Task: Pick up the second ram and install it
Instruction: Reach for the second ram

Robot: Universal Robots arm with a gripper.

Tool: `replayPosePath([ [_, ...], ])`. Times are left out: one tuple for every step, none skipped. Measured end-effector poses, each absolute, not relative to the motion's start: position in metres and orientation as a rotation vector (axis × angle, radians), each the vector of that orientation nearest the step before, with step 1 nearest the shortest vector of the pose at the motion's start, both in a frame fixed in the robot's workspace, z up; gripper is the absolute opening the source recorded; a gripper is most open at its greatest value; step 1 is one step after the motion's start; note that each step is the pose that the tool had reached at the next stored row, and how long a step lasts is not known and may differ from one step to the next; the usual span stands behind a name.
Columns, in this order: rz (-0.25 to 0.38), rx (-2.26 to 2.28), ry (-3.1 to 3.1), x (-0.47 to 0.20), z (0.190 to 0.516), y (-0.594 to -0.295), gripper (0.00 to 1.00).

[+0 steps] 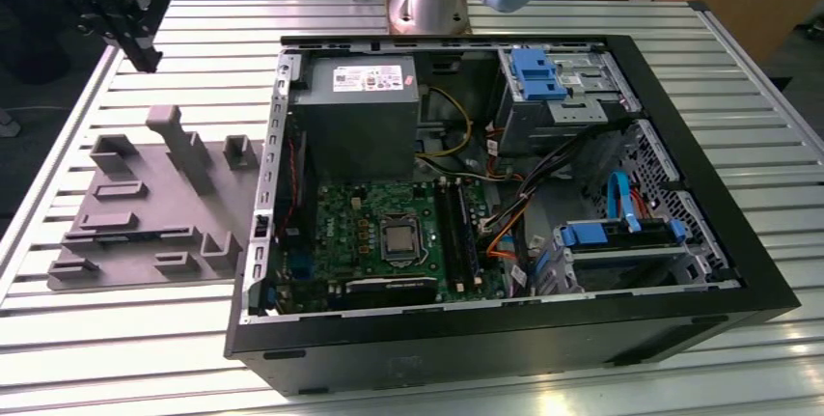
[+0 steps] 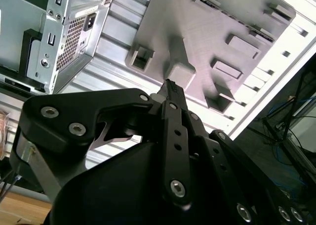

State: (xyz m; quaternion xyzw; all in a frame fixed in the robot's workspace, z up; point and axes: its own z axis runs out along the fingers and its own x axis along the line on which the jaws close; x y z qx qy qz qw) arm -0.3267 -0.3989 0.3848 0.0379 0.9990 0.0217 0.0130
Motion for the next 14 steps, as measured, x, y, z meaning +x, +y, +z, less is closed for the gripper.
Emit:
replayPosePath([
  [0.068, 0.118, 3.113, -0.327, 0.385, -0.399, 0.11],
  [0.068, 0.118, 3.113, -0.328, 0.385, -0.399, 0.11],
  [0.068, 0.118, 3.113, -0.329, 0.385, -0.399, 0.11],
  [0.068, 0.118, 3.113, -0.329, 0.385, -0.399, 0.11],
  [0.068, 0.118, 3.113, -0.33, 0.385, -0.399, 0.11],
  [0.068, 0.118, 3.113, -0.331, 0.385, -0.399, 0.11],
  [0.068, 0.118, 3.113, -0.332, 0.385, -0.399, 0.11],
  [0.068, 0.118, 3.113, -0.332, 0.384, -0.399, 0.11],
  [0.068, 0.118, 3.113, -0.333, 0.384, -0.399, 0.11],
  [0.068, 0.118, 3.113, -0.334, 0.384, -0.399, 0.11],
  [0.068, 0.118, 3.113, -0.335, 0.384, -0.399, 0.11],
  [0.068, 0.118, 3.113, -0.337, 0.384, -0.399, 0.11],
  [0.067, 0.118, 3.113, -0.339, 0.384, -0.399, 0.11],
  [0.067, 0.118, 3.113, -0.341, 0.384, -0.399, 0.11],
])
